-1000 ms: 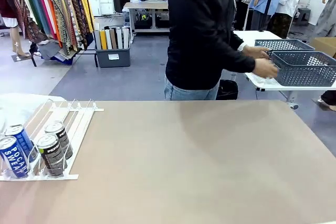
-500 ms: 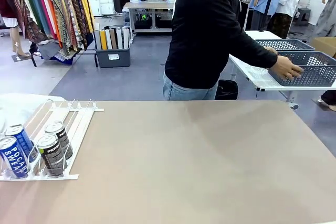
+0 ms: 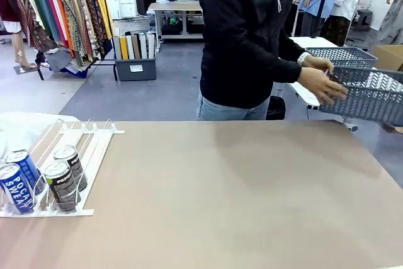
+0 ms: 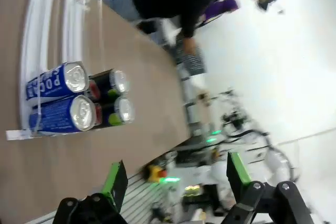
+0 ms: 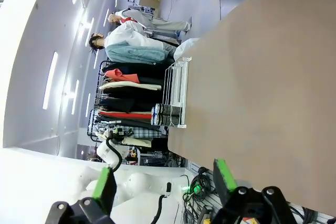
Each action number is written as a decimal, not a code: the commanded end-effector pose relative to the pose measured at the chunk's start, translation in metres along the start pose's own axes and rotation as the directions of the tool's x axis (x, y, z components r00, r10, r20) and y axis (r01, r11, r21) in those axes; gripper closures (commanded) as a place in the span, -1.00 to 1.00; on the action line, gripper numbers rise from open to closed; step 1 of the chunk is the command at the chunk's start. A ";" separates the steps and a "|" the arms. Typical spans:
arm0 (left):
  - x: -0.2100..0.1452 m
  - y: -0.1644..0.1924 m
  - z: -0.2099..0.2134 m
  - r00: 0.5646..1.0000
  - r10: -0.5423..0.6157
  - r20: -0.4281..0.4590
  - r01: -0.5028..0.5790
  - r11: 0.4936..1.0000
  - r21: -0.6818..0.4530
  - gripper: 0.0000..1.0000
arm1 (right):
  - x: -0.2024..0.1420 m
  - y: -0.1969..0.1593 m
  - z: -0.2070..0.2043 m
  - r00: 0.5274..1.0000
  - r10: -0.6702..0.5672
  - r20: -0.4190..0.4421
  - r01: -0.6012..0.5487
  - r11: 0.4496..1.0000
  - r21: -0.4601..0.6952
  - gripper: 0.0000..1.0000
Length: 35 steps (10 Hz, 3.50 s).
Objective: Retrieve and store the cans from the dispenser.
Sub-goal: Pick up one can from the Automatic Can Dispenser and place it in the middle of the table.
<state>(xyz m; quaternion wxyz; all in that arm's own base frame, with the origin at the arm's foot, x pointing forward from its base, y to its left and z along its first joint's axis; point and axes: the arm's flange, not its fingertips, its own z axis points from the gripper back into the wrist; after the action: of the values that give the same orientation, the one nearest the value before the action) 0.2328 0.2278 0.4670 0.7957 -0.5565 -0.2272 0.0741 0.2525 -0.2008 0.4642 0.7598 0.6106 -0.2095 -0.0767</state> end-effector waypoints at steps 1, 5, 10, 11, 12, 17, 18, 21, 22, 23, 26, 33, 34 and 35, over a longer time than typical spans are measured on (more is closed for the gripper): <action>-0.006 -0.063 -0.053 0.964 -0.102 -0.247 0.169 0.948 0.271 -1.00 | 0.002 0.005 0.003 1.000 0.012 0.002 -0.012 1.000 0.012 -1.00; -0.016 -0.131 -0.193 0.828 -0.147 -0.541 0.506 0.610 0.609 -1.00 | 0.002 0.005 0.003 1.000 0.012 0.002 -0.012 1.000 0.012 -1.00; -0.036 -0.149 -0.252 0.749 -0.132 -0.649 0.615 0.503 0.607 -1.00 | 0.002 0.005 0.003 1.000 0.012 0.002 -0.012 1.000 0.012 -1.00; -0.036 -0.149 -0.252 0.749 -0.132 -0.649 0.615 0.503 0.607 -1.00 | 0.002 0.005 0.003 1.000 0.012 0.002 -0.012 1.000 0.012 -1.00; -0.036 -0.149 -0.252 0.749 -0.132 -0.649 0.615 0.503 0.607 -1.00 | 0.002 0.005 0.003 1.000 0.012 0.002 -0.012 1.000 0.012 -1.00; -0.013 -0.101 -0.290 0.851 0.026 -0.525 0.458 0.454 0.764 -1.00 | 0.002 0.005 0.003 1.000 0.012 0.002 -0.012 1.000 0.012 -1.00; -0.010 -0.094 -0.294 0.849 0.027 -0.528 0.461 0.451 0.764 -1.00 | 0.002 0.005 0.003 1.000 0.012 0.002 -0.012 1.000 0.012 -1.00; -0.003 -0.068 -0.317 0.841 0.077 -0.536 0.453 0.442 0.774 -1.00 | 0.002 0.005 0.003 1.000 0.012 0.002 -0.012 1.000 0.012 -1.00; -0.003 -0.062 -0.321 0.834 0.093 -0.543 0.452 0.450 0.770 -1.00 | 0.002 0.005 0.003 1.000 0.012 0.002 -0.012 1.000 0.012 -1.00; -0.002 -0.058 -0.326 0.836 0.097 -0.540 0.450 0.443 0.776 -1.00 | 0.002 0.005 0.003 1.000 0.012 0.002 -0.012 1.000 0.012 -1.00; 0.001 -0.052 -0.334 0.853 0.108 -0.511 0.428 0.415 0.803 -1.00 | 0.002 0.005 0.003 1.000 0.012 0.002 -0.012 1.000 0.012 -1.00; 0.005 -0.048 -0.335 0.872 0.108 -0.477 0.406 0.383 0.830 -1.00 | 0.002 0.005 0.003 1.000 0.012 0.002 -0.012 1.000 0.012 -1.00; 0.006 -0.044 -0.337 0.875 0.106 -0.473 0.405 0.375 0.834 -0.82 | 0.002 0.005 0.003 1.000 0.012 0.002 -0.012 1.000 0.012 -1.00; 0.006 -0.042 -0.338 0.871 0.112 -0.478 0.409 0.375 0.832 0.37 | 0.002 0.005 0.003 1.000 0.012 0.002 -0.012 1.000 0.012 -1.00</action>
<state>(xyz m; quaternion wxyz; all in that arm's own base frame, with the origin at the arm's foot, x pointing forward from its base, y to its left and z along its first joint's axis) 0.3781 -0.0704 0.4165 0.9993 -0.0177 0.0008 -0.0322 0.2527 -0.2006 0.4649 0.7607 0.6097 -0.2090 -0.0763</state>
